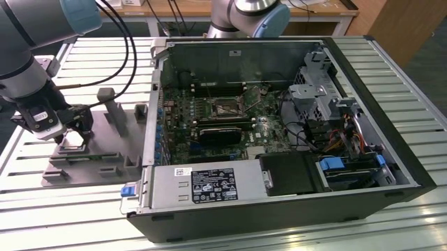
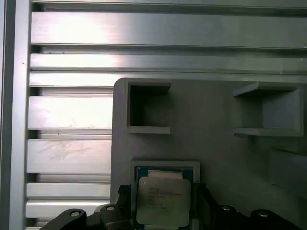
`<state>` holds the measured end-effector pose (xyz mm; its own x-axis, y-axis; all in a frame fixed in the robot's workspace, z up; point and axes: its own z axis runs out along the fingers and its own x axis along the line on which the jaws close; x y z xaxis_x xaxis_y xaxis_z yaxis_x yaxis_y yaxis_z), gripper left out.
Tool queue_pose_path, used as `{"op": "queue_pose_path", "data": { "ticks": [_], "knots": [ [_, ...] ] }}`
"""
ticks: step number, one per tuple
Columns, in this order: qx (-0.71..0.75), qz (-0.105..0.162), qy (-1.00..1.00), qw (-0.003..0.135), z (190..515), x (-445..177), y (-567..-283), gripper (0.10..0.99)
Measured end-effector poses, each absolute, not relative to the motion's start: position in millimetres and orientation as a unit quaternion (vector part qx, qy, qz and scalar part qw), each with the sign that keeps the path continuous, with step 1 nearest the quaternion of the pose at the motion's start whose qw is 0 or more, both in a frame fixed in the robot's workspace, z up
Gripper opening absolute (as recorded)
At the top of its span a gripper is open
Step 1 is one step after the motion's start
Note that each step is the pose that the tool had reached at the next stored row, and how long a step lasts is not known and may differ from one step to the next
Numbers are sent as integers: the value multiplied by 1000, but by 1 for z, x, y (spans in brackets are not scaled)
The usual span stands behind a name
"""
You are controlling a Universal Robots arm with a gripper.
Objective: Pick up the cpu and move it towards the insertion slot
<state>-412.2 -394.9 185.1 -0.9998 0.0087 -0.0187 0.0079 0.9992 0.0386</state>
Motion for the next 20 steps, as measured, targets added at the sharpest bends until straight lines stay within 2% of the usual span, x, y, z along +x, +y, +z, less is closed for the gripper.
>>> {"op": "queue_pose_path", "data": {
  "ticks": [20],
  "knots": [
    [7, 19, 1000, 10, 182, -412, -395, 647]
  ]
}}
